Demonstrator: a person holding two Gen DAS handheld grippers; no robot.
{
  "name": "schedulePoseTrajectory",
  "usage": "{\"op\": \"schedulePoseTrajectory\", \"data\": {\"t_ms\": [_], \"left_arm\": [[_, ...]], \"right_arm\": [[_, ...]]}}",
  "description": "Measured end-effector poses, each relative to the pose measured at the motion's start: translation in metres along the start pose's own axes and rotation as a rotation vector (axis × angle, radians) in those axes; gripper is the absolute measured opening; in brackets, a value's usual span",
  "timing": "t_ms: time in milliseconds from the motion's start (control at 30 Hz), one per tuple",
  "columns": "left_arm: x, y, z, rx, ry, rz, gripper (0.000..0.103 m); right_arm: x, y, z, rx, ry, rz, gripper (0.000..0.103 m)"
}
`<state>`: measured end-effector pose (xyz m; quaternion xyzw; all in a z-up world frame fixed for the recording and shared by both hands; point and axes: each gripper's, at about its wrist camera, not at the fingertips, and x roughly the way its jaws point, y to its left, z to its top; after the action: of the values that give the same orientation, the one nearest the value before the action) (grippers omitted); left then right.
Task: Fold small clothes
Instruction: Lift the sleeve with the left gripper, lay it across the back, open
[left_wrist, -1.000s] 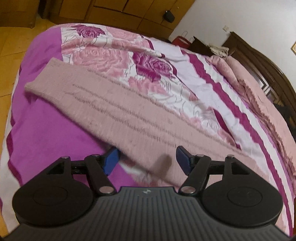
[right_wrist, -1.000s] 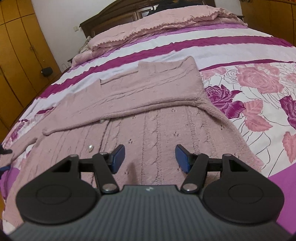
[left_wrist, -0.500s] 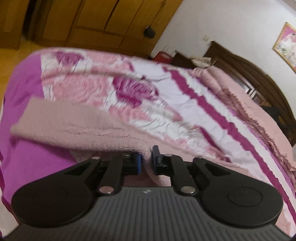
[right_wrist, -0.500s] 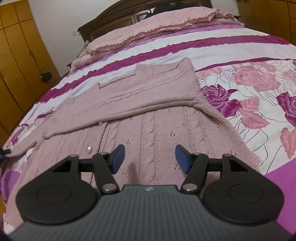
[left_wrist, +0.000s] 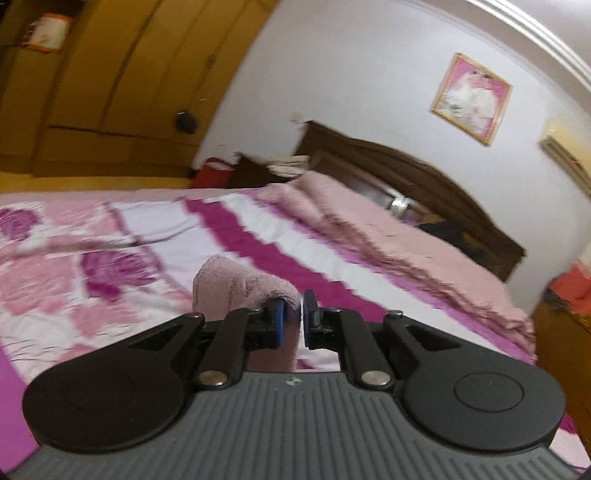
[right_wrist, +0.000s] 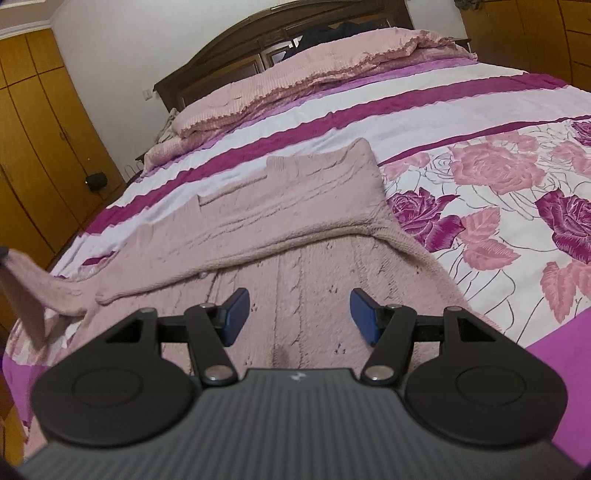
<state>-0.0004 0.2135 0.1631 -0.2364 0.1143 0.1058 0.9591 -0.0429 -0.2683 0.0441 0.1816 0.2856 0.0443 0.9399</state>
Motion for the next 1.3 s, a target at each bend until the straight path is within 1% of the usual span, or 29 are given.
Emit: {"op": "schedulePoseTrajectory", "data": {"t_ms": [133, 233, 400, 500, 567, 667, 733, 800, 933, 1000, 1067, 1100, 1133, 1167, 1233, 1300], "left_arm": [[0.0, -0.049, 0.001, 0.048, -0.002, -0.092, 0.011], [0.004, -0.086, -0.003, 0.09, 0.005, -0.145, 0.011], [0.015, -0.147, -0.028, 0.158, 0.051, -0.232, 0.011], [0.028, -0.182, -0.056, 0.201, 0.103, -0.281, 0.011], [0.037, -0.202, -0.081, 0.238, 0.15, -0.299, 0.011], [0.056, -0.226, -0.122, 0.273, 0.247, -0.323, 0.011], [0.069, -0.239, -0.151, 0.302, 0.316, -0.323, 0.011], [0.08, -0.249, -0.181, 0.343, 0.376, -0.317, 0.011], [0.099, -0.248, -0.228, 0.4, 0.489, -0.3, 0.011], [0.109, -0.243, -0.241, 0.417, 0.506, -0.287, 0.012], [0.111, -0.245, -0.25, 0.451, 0.497, -0.284, 0.013], [0.111, -0.247, -0.252, 0.462, 0.5, -0.283, 0.014], [0.11, -0.249, -0.251, 0.468, 0.505, -0.281, 0.022], [0.11, -0.248, -0.25, 0.468, 0.516, -0.283, 0.025], [0.108, -0.248, -0.243, 0.452, 0.54, -0.292, 0.039], [0.099, -0.247, -0.233, 0.447, 0.554, -0.292, 0.05]], "right_arm": [[-0.003, -0.005, 0.002, 0.014, -0.013, 0.005, 0.062], [-0.005, -0.01, 0.003, 0.028, -0.021, 0.009, 0.062], [-0.009, -0.018, 0.004, 0.057, -0.035, 0.017, 0.062], [-0.011, -0.023, 0.004, 0.071, -0.04, 0.017, 0.062], [-0.011, -0.027, 0.003, 0.079, -0.042, 0.013, 0.062], [-0.009, -0.032, 0.001, 0.086, -0.037, 0.009, 0.062], [-0.007, -0.036, -0.001, 0.093, -0.031, 0.007, 0.062], [-0.005, -0.04, -0.003, 0.096, -0.022, 0.005, 0.062], [-0.002, -0.047, -0.007, 0.108, -0.013, 0.007, 0.062], [-0.001, -0.05, -0.008, 0.121, -0.011, 0.013, 0.062], [0.0, -0.052, -0.009, 0.126, -0.011, 0.017, 0.062], [0.0, -0.052, -0.009, 0.126, -0.011, 0.017, 0.062], [0.001, -0.052, -0.01, 0.125, -0.011, 0.017, 0.062], [0.001, -0.051, -0.01, 0.124, -0.012, 0.017, 0.062], [0.001, -0.05, -0.009, 0.122, -0.013, 0.016, 0.063], [0.0, -0.049, -0.008, 0.119, -0.014, 0.016, 0.064]]}}
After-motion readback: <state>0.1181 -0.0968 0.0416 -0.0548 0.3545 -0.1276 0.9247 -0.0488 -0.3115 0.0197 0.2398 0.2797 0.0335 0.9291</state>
